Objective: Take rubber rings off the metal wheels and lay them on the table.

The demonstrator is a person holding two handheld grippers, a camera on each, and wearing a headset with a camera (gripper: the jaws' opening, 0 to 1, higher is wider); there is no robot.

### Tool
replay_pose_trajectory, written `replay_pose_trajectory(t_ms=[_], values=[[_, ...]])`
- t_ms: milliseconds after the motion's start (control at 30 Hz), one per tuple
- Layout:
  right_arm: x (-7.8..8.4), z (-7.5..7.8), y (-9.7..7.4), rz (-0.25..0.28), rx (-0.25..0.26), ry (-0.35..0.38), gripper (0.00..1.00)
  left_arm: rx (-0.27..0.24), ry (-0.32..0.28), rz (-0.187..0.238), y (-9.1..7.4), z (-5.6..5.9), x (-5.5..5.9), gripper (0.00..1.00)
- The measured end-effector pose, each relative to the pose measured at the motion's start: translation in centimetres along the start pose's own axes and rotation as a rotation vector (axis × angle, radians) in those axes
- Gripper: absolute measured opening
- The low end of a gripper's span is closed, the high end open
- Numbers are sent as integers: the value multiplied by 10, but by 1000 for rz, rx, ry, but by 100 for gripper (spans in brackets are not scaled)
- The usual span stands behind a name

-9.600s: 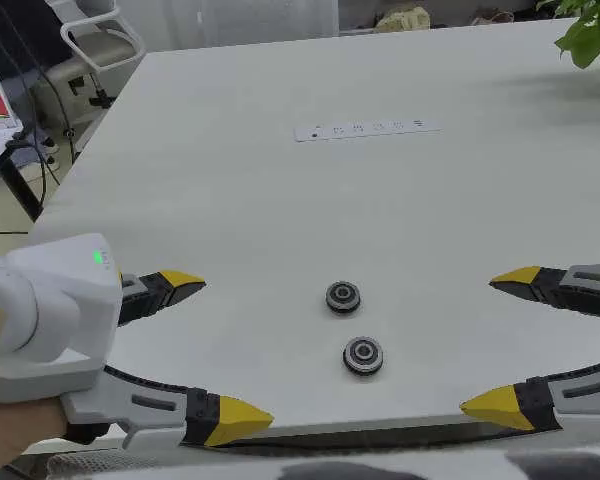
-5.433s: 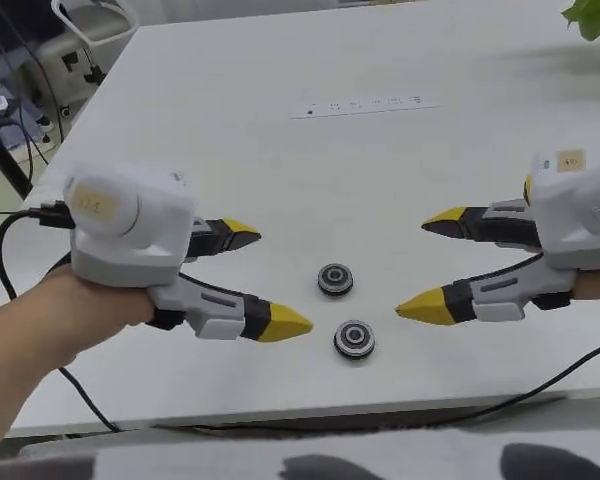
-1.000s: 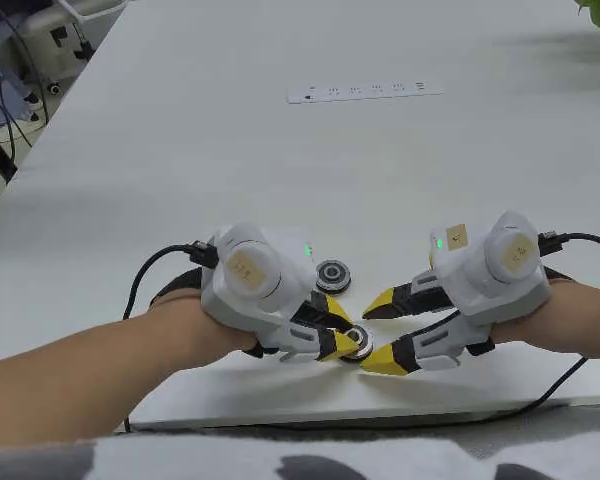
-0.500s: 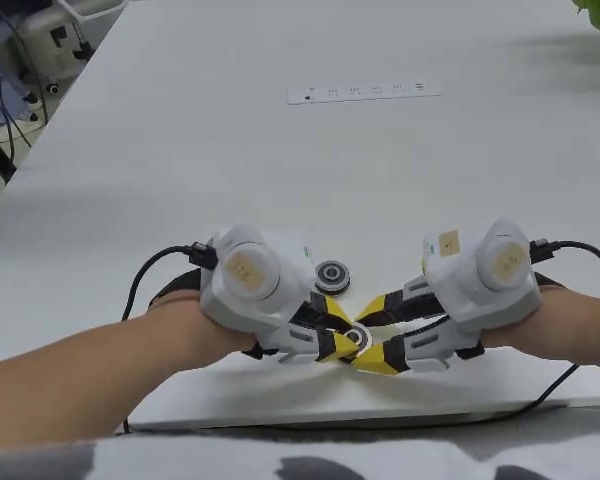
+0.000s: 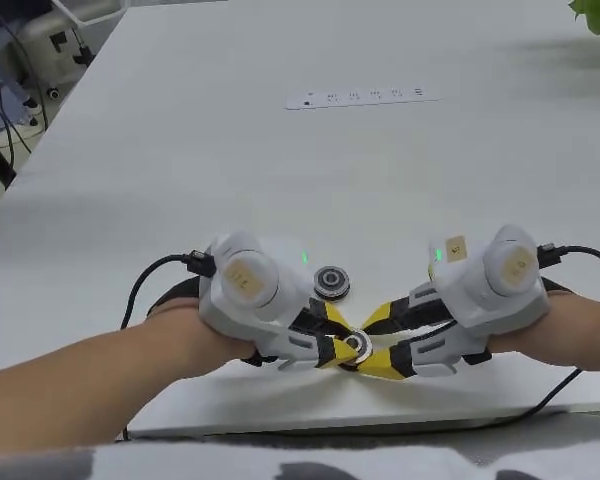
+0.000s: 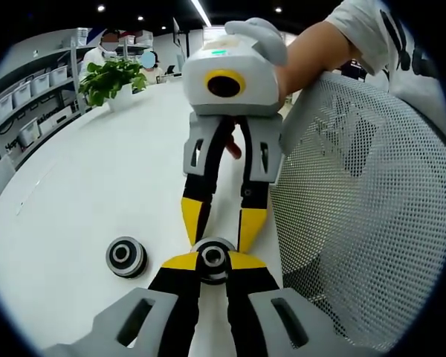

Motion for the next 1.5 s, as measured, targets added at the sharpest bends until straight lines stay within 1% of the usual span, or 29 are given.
replay_pose_trajectory(t_ms=[300, 500, 600, 733, 867, 1033, 1200, 1333, 1500], values=[[3, 1, -4, -18, 6, -10, 14, 0, -2, 2, 0, 0, 0, 8], [3, 0, -4, -25, 8, -19, 12, -1, -4, 3, 0, 0, 0, 8], [4, 0, -5, -27, 8, -15, 10, -2, -5, 4, 0, 0, 0, 8], [5, 1, -6, -31, 11, -4, 5, -2, -6, 4, 0, 0, 0, 8], [5, 1, -6, -37, 14, -7, 3, -4, -5, 3, 0, 0, 0, 8], [4, 3, -7, -42, 21, 8, 0, -5, -5, 2, 0, 0, 0, 8], [5, 4, -7, -46, 24, 31, 0, -6, -6, 0, 0, 1, 0, 8], [5, 5, -9, -40, 21, 77, 0, -6, -6, -3, 0, 1, 0, 7], [5, 5, -9, -38, 18, 105, 0, -9, -3, -7, 0, 1, 0, 7]])
Point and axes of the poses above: the centre of the closed fingertips' face, and the gripper's own axes: y roughly forward along the fingers, z roughly to its right, x roughly out of its underside, the point moved 9 cm from there along -y, roughly backward along the fingers, and after that the axes turned 3 degrees about -z, right-handed, at the moved point
